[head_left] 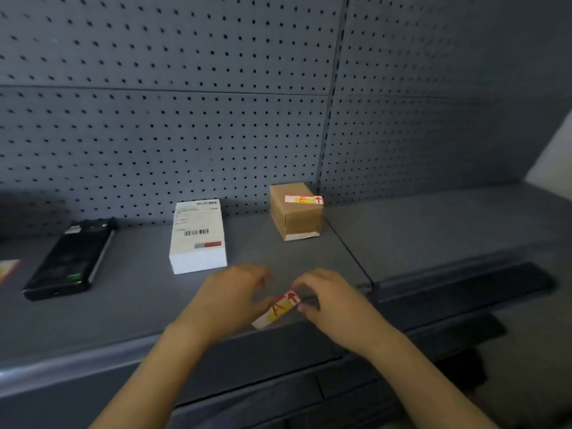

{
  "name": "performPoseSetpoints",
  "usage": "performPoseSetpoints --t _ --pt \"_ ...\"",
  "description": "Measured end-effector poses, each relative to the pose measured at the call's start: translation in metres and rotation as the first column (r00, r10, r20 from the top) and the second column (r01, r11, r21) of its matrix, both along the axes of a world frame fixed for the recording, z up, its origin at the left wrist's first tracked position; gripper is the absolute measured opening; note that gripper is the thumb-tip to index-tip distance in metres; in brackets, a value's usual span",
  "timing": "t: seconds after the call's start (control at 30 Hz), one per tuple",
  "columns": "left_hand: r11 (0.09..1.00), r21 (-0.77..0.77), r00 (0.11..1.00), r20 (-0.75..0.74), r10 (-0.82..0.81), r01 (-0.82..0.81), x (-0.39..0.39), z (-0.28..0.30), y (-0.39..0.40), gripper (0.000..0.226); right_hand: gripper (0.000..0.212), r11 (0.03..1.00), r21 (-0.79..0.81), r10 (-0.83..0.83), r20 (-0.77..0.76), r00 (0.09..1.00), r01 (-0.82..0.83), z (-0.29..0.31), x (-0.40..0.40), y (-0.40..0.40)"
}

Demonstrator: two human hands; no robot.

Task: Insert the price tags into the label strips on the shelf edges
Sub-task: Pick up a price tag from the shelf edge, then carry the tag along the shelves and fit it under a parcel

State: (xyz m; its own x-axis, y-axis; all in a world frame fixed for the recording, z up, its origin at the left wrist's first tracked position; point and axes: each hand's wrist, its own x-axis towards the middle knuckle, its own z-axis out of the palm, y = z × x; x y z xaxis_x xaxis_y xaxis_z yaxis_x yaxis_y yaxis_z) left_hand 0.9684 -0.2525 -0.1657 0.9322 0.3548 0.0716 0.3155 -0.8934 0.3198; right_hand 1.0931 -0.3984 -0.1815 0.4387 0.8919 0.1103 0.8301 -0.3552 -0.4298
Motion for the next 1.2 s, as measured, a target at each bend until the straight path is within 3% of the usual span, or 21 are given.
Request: performPoseSetpoints --t 0.2,0.43,0.57,0.83,1.0,1.2 --pt "0.993 -0.015 0.993 -0.01 0.118 -0.118 0.003 -0.007 0.013 0.035 0.029 0.975 -0.046 0.219 0.055 0.974 -0.216 -0.011 0.02 0.036" --pt "0.986 -0.035 0.986 -0.012 0.165 -0.165 0.002 -0.008 0.024 0.03 0.021 0.933 -0.157 0.327 0.005 0.945 -0.323 -0.005 0.03 0.047" --pt "0.985 -0.006 0.985 -0.006 0.17 -0.17 0.003 0.0 0.025 0.028 0.02 0.944 -0.106 0.318 0.045 0.947 -0.312 0.007 0.03 0.046" --pt "0.946 0.05 0.947 0.042 0.318 -0.319 -0.034 0.027 0.029 0.027 0.014 0.957 0.067 0.288 -0.095 0.953 -0.283 0.038 0.024 0.06" --pt "0.895 0.057 0.895 0.093 0.436 -0.442 -0.078 0.046 0.026 0.03 0.015 0.911 0.099 0.409 -0.128 0.903 -0.399 0.043 -0.003 0.083" --pt "0.773 0.131 0.784 0.065 0.618 -0.62 -0.15 0.051 0.029 0.03 0.016 0.803 0.12 0.596 -0.141 0.79 -0.584 0.047 -0.068 0.126"
